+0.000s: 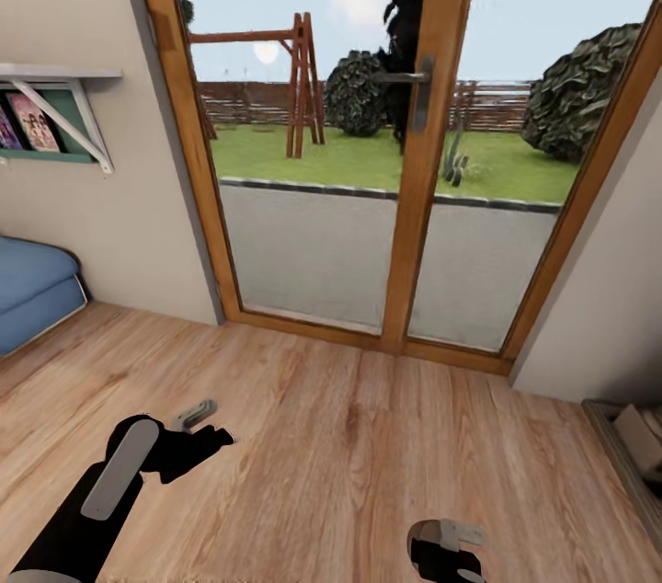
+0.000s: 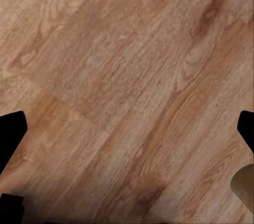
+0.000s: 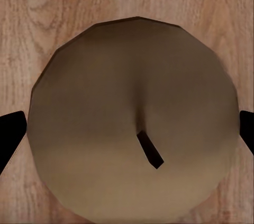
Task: Place each of the two pumpkins and all three candles from the living room inside a cabinet in the living room (use any cabinet), then make sure every cabinet is closed, and position the cauldron so it is next to a table in the living room.
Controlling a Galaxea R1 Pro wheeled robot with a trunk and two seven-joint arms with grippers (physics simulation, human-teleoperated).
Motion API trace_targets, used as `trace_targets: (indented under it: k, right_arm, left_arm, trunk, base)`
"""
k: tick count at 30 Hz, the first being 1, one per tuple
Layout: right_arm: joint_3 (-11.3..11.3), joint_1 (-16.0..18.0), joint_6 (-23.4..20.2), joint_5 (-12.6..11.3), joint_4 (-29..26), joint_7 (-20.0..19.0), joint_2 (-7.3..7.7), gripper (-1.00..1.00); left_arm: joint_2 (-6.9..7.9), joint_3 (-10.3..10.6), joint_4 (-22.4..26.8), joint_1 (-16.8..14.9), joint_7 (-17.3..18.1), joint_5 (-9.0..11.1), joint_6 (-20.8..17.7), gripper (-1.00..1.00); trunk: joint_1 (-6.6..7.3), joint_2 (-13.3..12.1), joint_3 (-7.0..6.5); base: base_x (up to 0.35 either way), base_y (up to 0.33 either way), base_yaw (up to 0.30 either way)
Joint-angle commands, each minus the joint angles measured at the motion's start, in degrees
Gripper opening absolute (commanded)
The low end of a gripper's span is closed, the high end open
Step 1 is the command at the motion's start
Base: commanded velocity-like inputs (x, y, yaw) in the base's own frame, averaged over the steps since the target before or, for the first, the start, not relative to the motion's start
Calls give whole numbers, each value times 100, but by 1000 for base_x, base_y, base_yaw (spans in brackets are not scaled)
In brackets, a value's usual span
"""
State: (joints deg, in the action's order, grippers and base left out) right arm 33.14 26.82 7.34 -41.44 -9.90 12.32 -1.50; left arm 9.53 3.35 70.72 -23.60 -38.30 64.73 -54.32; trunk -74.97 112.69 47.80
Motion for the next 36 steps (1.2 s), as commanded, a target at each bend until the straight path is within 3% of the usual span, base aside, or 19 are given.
trace_targets:
  k: [1, 36]
  right_arm:
    - [52, 5, 21, -48, -4, 25, 1, -100]
    - [54, 5, 22, -48, -3, 25, 1, -100]
  left_arm:
    - [5, 14, 4, -5, -59, 57, 1, 100]
    - [5, 11, 4, -5, -63, 14, 18, 100]
  trunk:
    - [1, 2, 5]
    - [1, 2, 5]
  base:
    - [-1, 0, 291]
    - [0, 0, 291]
